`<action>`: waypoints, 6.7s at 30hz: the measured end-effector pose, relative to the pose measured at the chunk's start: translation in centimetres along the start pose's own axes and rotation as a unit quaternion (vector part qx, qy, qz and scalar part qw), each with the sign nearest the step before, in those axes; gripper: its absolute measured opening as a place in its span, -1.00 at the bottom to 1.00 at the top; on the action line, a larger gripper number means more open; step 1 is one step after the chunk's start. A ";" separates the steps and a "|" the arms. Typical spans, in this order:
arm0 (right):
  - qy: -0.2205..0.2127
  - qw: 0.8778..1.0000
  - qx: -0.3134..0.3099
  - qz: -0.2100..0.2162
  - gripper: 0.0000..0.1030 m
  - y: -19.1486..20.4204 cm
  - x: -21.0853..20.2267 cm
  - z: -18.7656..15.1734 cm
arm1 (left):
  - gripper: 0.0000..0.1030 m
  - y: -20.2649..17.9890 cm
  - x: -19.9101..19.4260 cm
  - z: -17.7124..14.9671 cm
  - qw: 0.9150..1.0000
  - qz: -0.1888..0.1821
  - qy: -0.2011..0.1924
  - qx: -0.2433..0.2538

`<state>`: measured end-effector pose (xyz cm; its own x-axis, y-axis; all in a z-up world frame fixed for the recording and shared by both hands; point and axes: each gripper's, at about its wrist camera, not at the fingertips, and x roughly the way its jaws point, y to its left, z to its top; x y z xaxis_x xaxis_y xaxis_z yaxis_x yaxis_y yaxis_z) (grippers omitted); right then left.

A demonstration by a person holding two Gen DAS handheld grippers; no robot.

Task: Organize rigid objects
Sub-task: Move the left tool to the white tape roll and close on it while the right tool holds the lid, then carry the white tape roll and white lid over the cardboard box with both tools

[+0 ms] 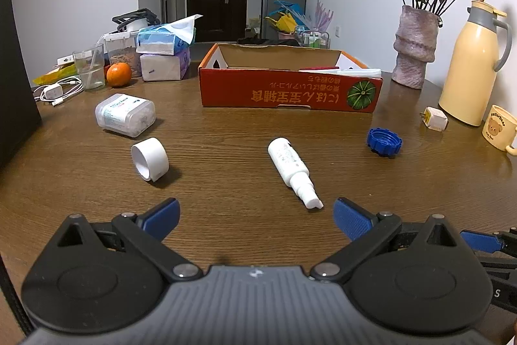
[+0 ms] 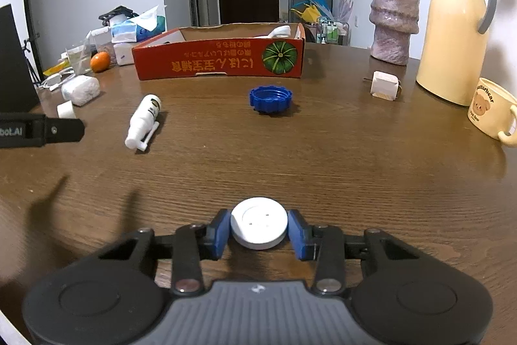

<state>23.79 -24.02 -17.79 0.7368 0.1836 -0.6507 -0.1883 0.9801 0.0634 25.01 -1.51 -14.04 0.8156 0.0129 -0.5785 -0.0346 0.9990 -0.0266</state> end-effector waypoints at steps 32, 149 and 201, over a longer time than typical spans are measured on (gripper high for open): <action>-0.036 0.998 0.019 -0.046 -0.26 0.5 1.5 3.6 | 1.00 9.0 3.7 3.7 0.994 0.104 -0.011 -0.012; -0.153 0.988 0.000 -0.002 -0.26 4.2 11.9 20.1 | -0.04 2.7 12.9 16.0 0.995 -0.027 -0.077 -0.064; -0.117 0.993 -0.003 -0.006 -0.26 2.6 21.5 25.5 | -0.04 1.9 22.9 20.2 0.997 -0.004 -0.061 -0.045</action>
<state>55.71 -15.56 -12.31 0.8697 0.1853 -0.4574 -0.1819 0.9819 0.0519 55.28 1.58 -10.82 0.8803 0.0150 -0.4742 -0.0742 0.9915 -0.1065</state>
